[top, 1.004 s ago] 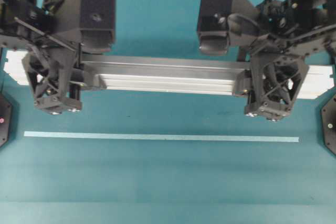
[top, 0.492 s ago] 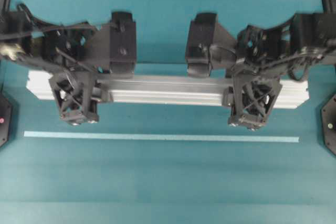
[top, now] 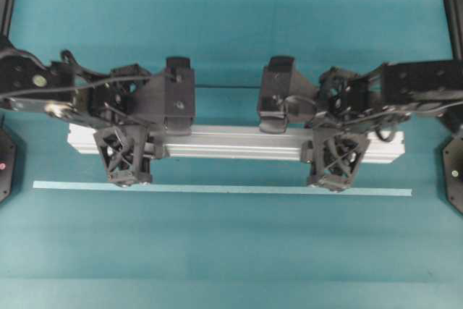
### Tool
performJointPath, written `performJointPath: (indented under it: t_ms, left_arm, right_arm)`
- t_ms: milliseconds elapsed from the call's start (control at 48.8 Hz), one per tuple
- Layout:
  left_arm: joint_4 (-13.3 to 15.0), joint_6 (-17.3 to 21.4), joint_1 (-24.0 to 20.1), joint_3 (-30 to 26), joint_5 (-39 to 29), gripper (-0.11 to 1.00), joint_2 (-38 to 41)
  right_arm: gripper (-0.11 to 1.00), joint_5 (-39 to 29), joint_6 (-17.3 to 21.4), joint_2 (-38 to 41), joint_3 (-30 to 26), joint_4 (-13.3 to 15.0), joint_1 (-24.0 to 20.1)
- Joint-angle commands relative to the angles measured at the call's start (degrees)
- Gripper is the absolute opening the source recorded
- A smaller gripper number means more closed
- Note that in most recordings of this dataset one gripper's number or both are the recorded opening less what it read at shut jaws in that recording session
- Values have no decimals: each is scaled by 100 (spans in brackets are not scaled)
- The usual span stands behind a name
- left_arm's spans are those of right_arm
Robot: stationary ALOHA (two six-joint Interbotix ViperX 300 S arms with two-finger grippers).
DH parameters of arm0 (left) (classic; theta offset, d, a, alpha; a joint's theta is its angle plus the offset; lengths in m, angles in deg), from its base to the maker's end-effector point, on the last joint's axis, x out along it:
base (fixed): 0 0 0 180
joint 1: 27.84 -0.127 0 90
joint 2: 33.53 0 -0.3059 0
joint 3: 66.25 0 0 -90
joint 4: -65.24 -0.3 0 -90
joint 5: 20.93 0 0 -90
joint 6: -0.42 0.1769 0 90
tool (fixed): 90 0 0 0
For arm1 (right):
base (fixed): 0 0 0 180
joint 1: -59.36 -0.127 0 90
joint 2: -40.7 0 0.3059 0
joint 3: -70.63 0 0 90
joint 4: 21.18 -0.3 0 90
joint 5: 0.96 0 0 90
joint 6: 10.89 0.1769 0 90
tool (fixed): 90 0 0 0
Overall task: Lift the metal rail with both hands.
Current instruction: 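Lower the rail back onto the table with both grippers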
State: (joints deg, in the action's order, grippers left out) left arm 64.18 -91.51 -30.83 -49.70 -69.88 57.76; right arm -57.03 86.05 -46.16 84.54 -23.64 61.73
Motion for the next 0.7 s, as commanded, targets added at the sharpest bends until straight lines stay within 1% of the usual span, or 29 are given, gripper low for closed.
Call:
performJointPath:
  t_ms: [0,184,410,512,676]
  left_arm:
    - [-18,-70,-26,149,141,36,18]
    - [-26,-88,-18,422,633,36,176]
    - [-26,-44,-53,659,1107,36,527]
    - [-26,-79,-44,712,1283,36,703]
    - [-18,-70,-44,712,1477,36,879]
  right_arm:
    - [38,229,70,62,123,-18,35]
    - [39,721,44,255,334,0,35]
    - [39,1239,44,439,501,193,35]
    - [39,1397,26,519,527,229,44]
    - [39,1740,-114,738,633,220,35]
